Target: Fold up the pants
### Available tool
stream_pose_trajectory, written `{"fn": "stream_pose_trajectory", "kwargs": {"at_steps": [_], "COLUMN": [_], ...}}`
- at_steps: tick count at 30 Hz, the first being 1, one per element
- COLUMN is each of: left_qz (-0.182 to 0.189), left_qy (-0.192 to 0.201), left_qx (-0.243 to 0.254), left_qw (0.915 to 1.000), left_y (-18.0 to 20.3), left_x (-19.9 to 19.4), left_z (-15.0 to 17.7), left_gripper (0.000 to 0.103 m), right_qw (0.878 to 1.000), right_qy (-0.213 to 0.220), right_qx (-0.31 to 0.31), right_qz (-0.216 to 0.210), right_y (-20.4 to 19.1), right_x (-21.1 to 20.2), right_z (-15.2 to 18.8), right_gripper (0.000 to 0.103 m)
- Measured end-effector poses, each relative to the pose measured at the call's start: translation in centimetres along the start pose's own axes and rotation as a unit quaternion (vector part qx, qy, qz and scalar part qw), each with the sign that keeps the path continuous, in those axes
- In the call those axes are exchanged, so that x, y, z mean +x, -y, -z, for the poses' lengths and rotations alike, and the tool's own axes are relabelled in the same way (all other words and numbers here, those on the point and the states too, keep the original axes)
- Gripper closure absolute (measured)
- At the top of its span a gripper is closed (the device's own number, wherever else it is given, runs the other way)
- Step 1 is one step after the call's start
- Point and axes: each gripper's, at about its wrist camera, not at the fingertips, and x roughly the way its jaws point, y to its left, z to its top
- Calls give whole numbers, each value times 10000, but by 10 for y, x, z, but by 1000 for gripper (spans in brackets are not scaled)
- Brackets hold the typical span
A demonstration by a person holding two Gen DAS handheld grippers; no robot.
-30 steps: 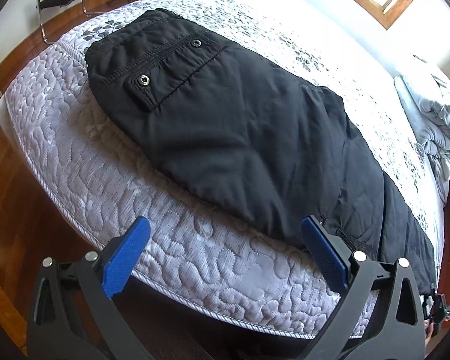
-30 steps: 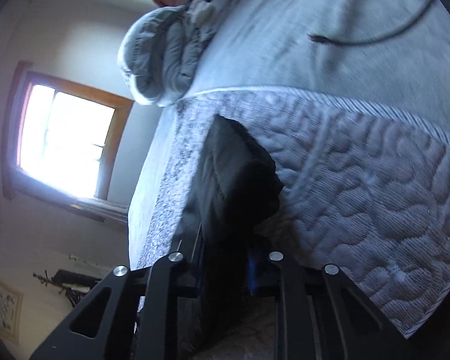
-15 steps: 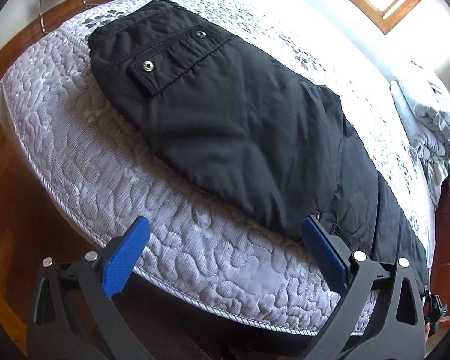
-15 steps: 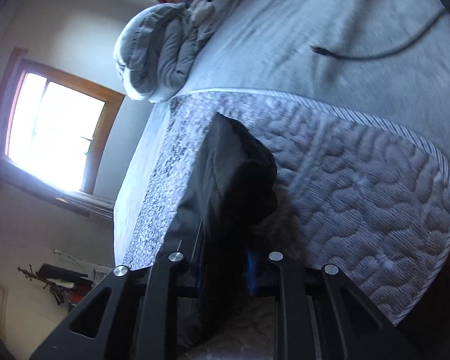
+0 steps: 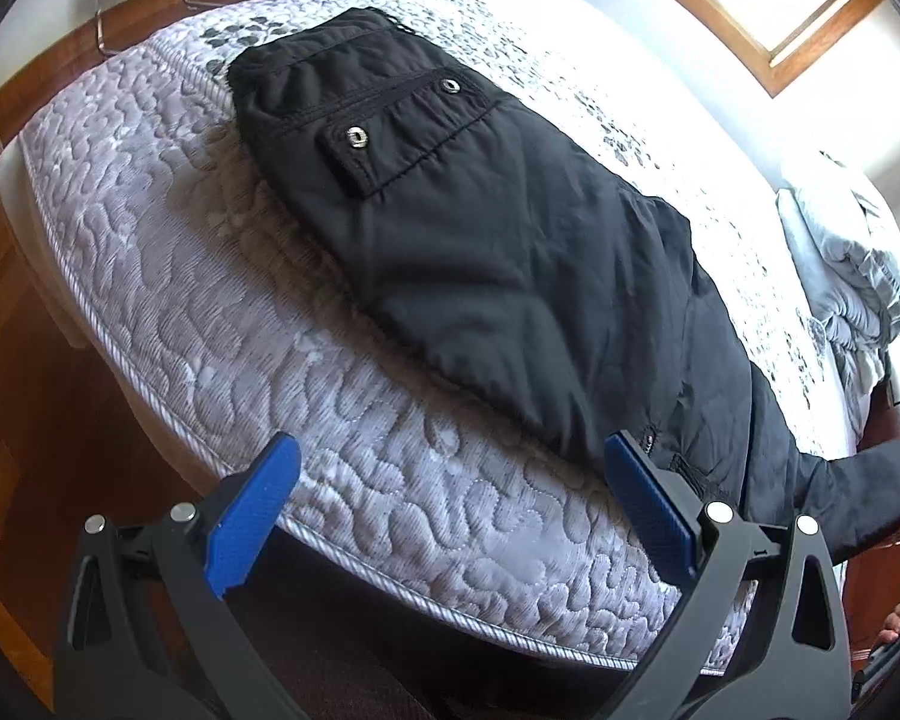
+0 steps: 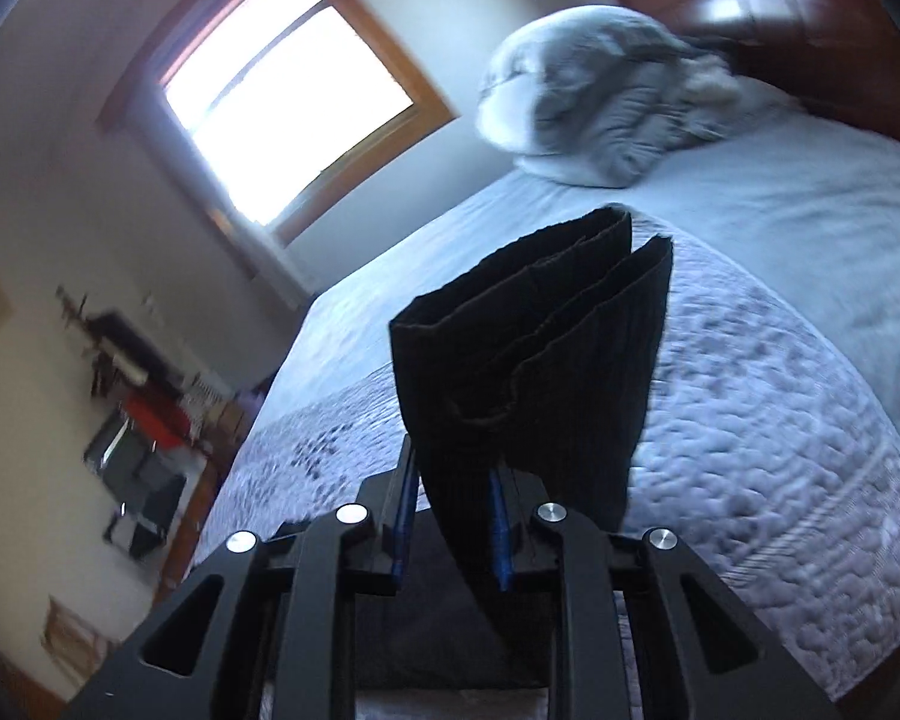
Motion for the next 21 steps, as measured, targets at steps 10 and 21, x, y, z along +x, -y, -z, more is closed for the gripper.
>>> {"fn": "stream_pose_trajectory", "kwargs": {"at_steps": [10, 21], "left_qz": [-42, -129], "left_qy": [73, 15], "left_qx": [-290, -458], "left_qw": [9995, 9989], "left_y": [-27, -44], "left_x": [-4, -2], "left_z": [1, 3], "left_gripper": [3, 3], "right_qw": [9851, 9648], "right_qy": [-1168, -2509], "right_qx": [-1011, -118], "right_qz": [-760, -780], "right_y": [-90, -69], "right_x": [75, 145], "right_z": [58, 137], "right_gripper": [99, 61]}}
